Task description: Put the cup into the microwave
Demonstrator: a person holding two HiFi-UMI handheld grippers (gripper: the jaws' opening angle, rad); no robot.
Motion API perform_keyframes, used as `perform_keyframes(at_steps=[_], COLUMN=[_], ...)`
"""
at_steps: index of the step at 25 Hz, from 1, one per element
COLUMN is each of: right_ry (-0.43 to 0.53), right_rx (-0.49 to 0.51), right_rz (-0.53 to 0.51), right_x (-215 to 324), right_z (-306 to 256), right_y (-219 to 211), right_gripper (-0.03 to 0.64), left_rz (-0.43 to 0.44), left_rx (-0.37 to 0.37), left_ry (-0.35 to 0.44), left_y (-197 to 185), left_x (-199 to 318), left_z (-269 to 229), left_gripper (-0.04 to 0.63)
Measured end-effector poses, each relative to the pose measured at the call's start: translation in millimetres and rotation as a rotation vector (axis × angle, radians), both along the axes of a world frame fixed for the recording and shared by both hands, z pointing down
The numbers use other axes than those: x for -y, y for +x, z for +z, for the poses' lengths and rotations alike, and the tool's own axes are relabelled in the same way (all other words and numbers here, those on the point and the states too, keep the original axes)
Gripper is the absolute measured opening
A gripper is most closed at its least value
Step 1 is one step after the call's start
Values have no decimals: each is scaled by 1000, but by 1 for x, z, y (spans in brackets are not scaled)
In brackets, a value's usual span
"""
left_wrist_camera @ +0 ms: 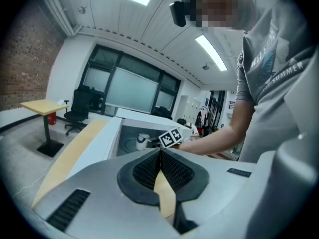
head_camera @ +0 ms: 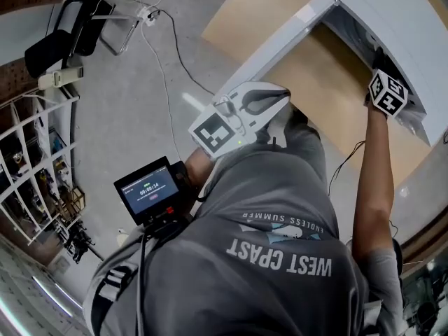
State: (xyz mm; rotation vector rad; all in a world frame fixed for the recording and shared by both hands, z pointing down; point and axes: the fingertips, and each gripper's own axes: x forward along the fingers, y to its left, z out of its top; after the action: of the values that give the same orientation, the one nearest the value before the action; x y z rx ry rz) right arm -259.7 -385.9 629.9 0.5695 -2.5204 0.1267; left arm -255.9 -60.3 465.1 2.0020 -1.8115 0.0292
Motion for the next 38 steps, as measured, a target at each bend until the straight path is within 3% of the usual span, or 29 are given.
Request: perform_keyframes(at_steps=[15, 27, 38], right_ry=[149, 108, 112], right_rx=[97, 107, 99], right_rz=[54, 31, 26], right_x=[2, -6, -20], right_z=[13, 14, 10], right_y=[-8, -9, 6], right_gripper=[74, 91, 120], left_rz=[-2, 4, 55], left_rx=[36, 9, 48], left_ry=[27, 30, 68], left_y=[-1, 4, 17], left_x=[-20, -21, -28], left_z=[10, 13, 15], left_gripper=[20, 20, 20])
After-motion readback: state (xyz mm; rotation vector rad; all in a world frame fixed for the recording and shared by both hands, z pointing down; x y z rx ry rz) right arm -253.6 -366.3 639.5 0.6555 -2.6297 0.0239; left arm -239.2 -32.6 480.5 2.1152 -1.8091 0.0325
